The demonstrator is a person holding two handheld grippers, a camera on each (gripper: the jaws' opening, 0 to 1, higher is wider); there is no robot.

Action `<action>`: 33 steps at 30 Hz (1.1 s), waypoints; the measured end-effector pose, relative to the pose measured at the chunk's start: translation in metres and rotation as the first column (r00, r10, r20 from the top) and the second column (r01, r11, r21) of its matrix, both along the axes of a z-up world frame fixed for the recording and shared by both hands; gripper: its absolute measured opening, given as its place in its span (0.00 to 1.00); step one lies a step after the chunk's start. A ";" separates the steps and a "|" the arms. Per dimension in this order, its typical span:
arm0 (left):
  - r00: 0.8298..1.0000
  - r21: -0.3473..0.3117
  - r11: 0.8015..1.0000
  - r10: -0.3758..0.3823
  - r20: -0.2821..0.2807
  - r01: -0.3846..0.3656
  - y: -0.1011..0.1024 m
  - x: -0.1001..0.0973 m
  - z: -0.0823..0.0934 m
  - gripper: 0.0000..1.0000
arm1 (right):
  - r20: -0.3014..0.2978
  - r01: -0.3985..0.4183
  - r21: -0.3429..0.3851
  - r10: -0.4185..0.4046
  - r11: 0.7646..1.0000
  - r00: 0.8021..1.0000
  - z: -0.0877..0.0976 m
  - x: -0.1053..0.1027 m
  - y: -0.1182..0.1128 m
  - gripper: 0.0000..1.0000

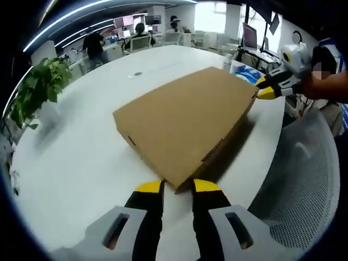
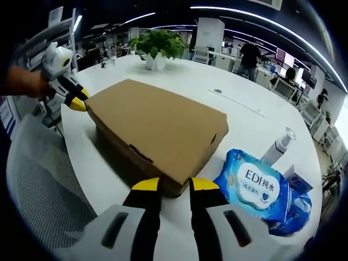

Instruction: Operate the shoe box by opening the lid, removing the specified soft item, and placing it in the target area until the item is outside and the box remains undamaged.

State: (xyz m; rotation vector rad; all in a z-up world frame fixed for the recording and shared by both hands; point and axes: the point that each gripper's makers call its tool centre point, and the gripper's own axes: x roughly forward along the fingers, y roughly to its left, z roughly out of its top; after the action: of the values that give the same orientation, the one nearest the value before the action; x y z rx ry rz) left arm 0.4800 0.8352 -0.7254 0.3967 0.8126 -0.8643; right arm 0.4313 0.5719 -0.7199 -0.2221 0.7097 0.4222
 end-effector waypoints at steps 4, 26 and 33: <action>1.000 0.011 1.000 -0.001 0.008 0.001 -0.005 0.013 0.000 0.17 | 0.002 0.004 -0.002 -0.004 1.000 1.000 -0.001 0.008 -0.004 0.18; 1.000 -0.001 1.000 -0.011 0.027 0.011 -0.017 0.028 0.004 0.17 | -0.015 0.017 -0.004 -0.018 1.000 1.000 -0.005 0.019 -0.020 0.15; 0.997 -0.046 0.999 0.026 0.077 -0.023 -0.016 0.029 0.024 0.23 | 0.004 0.042 0.003 -0.042 0.999 0.999 0.008 0.012 -0.024 0.22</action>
State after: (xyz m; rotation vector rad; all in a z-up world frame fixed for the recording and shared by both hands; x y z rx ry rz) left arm 0.5094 0.8192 -0.7012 0.3773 0.7239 -0.8383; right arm 0.4429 0.5480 -0.7115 -0.2051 0.7088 0.3823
